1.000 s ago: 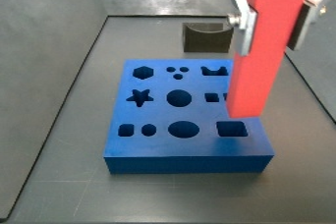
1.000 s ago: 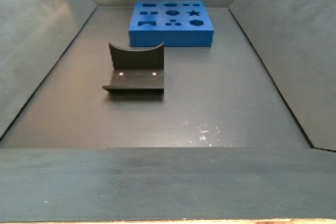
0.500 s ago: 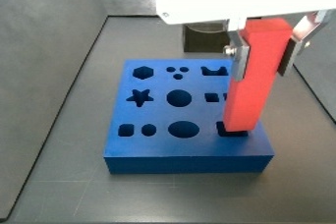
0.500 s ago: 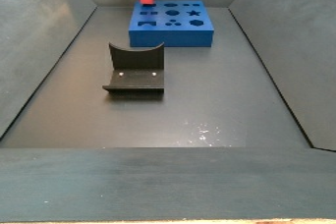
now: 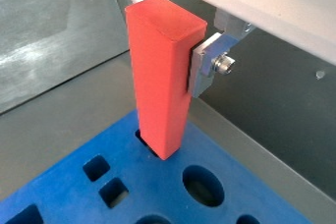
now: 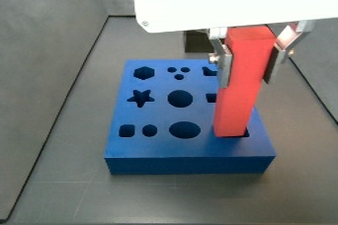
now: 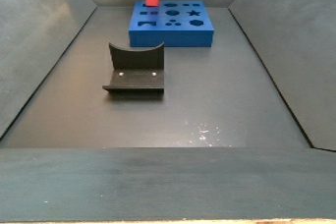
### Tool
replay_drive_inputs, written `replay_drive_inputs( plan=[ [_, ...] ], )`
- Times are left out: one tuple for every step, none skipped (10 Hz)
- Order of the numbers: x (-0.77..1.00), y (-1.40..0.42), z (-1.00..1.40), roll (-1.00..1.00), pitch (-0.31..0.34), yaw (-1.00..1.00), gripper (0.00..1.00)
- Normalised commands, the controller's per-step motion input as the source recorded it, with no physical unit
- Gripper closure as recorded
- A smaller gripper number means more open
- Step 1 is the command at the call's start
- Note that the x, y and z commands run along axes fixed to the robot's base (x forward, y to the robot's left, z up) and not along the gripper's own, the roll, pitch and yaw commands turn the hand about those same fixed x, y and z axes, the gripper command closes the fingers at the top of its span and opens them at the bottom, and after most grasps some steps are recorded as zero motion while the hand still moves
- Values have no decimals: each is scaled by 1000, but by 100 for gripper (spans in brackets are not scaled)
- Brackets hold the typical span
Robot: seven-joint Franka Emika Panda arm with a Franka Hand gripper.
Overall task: Pick up the rectangle object. Move up. Place the rectangle object on the fixture. Regrasp the rectangle object. Move to above the board. Insert the rectangle object.
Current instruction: Insert the rectangle object.
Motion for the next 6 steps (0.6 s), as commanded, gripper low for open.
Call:
replay_drive_inputs(
  plan=[
    [0, 0, -23, 0, 0, 0, 100],
    [231, 43, -57, -80, 0, 0, 100],
    [223, 186, -14, -249, 0, 0, 100],
    [94, 0, 0, 0, 0, -49, 100],
    [-46, 0, 0, 0, 0, 0, 100],
    [-309, 40, -80, 3, 0, 0, 100]
  ],
)
